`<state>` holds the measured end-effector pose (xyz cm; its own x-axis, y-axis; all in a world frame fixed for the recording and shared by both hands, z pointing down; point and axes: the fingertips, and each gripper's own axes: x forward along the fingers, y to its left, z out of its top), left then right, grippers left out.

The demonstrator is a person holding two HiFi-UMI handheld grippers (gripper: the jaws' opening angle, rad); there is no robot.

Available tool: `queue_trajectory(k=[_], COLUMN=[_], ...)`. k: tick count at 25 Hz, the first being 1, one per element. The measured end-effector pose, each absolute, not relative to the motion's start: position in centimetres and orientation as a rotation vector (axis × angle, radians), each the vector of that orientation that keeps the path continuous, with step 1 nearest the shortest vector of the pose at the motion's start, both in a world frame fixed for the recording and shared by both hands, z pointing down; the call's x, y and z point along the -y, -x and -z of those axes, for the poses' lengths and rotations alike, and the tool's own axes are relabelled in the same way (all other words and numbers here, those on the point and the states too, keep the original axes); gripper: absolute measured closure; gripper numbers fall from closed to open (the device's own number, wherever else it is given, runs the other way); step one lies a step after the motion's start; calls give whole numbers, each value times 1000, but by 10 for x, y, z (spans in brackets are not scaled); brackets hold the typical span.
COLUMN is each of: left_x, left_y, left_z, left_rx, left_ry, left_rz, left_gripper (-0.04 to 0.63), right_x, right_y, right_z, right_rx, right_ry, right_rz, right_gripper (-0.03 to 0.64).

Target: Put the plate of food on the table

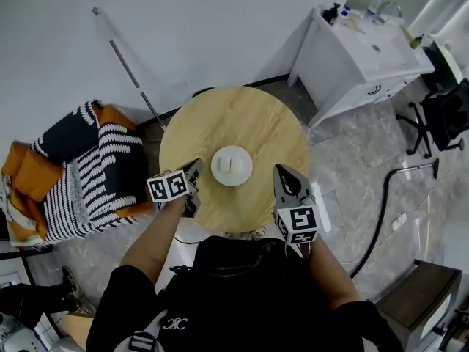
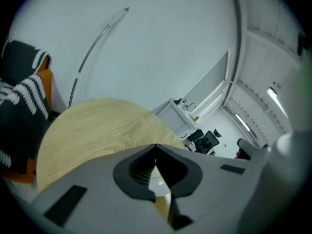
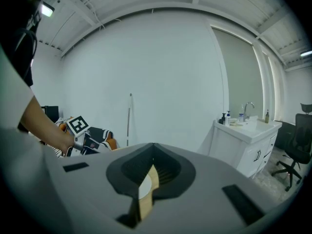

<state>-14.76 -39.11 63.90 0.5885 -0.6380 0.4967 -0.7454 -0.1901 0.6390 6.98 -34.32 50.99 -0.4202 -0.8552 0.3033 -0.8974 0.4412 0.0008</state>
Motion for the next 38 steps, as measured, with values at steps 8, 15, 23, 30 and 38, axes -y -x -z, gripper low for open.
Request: queue_trajectory(k=[8, 15, 23, 30, 38], left_x=[376, 361, 356, 350, 351], left_y=[150, 140, 135, 127, 119], left_z=[-552, -501, -489, -500, -500], left_rx=[1172, 1206, 1156, 1154, 1116], left_ry=[-2277, -2399, -2400, -2428, -2411], left_rz=[-145, -86, -54, -142, -126], left_gripper=[589, 589, 589, 589, 589], right_x=[354, 358, 356, 361, 364], right_y=[-63, -56, -47, -46, -35], right_z=[-501, -490, -492, -488, -488], right_rx=[2458, 2512, 2516, 2530, 2536], right_ry=[-1531, -1508, -1481, -1508, -1482], right_rz=[-231, -202, -220, -215, -212], right_gripper=[611, 611, 611, 611, 611])
